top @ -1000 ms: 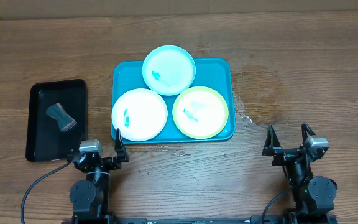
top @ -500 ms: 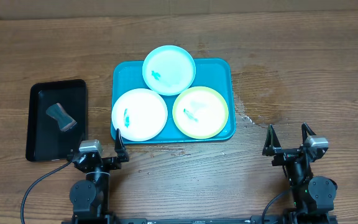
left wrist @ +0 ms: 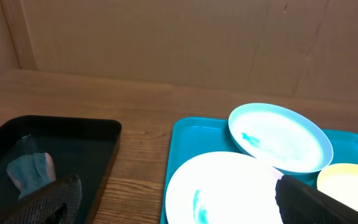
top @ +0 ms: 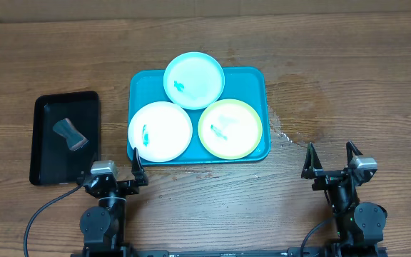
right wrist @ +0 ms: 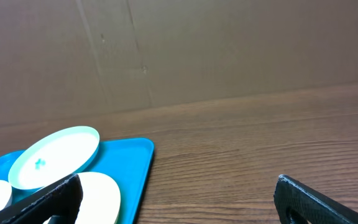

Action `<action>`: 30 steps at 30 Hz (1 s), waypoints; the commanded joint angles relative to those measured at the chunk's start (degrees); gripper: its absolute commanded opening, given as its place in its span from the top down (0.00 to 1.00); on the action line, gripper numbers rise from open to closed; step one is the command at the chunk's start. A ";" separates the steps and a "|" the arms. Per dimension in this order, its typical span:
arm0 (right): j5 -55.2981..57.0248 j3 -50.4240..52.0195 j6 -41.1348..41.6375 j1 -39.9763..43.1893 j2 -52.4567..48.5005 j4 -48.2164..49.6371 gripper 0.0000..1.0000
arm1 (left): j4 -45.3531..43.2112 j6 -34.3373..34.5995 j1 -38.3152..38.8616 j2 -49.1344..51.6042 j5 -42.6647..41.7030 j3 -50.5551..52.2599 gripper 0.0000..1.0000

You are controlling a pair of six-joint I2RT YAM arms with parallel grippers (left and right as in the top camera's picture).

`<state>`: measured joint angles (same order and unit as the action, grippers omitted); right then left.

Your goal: Clean dirty plates on tray and stack at the side

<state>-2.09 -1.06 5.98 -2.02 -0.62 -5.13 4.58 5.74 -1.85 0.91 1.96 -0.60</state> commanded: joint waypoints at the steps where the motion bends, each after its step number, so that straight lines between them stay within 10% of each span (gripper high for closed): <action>1: 0.57 0.59 -0.04 -0.28 0.46 0.39 0.00 | -0.24 -0.87 0.37 -0.59 -0.46 0.33 0.00; 6: 0.57 0.59 -0.04 -0.28 0.46 0.39 0.00 | -1.92 -3.87 0.33 -0.59 2.89 0.33 0.00; 10: 0.55 0.59 -0.04 -0.28 0.46 0.39 0.00 | -6.27 4.42 0.39 -0.59 -11.19 0.33 0.00; 15: 0.57 0.59 -0.04 -0.28 0.46 0.39 0.00 | -31.36 15.17 0.39 -0.59 -22.93 0.33 0.00; 20: 0.57 0.59 -0.04 -0.28 0.46 0.39 0.00 | -55.17 15.06 0.37 -0.55 -9.57 -0.96 0.00; 30: 0.55 0.59 -0.04 -0.28 0.46 0.39 0.00 | -33.14 -3.69 0.37 19.96 -6.12 -31.26 0.00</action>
<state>-2.07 -1.06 5.98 -2.02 -0.64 -5.15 -33.80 12.56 -1.85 12.16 -5.45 -22.41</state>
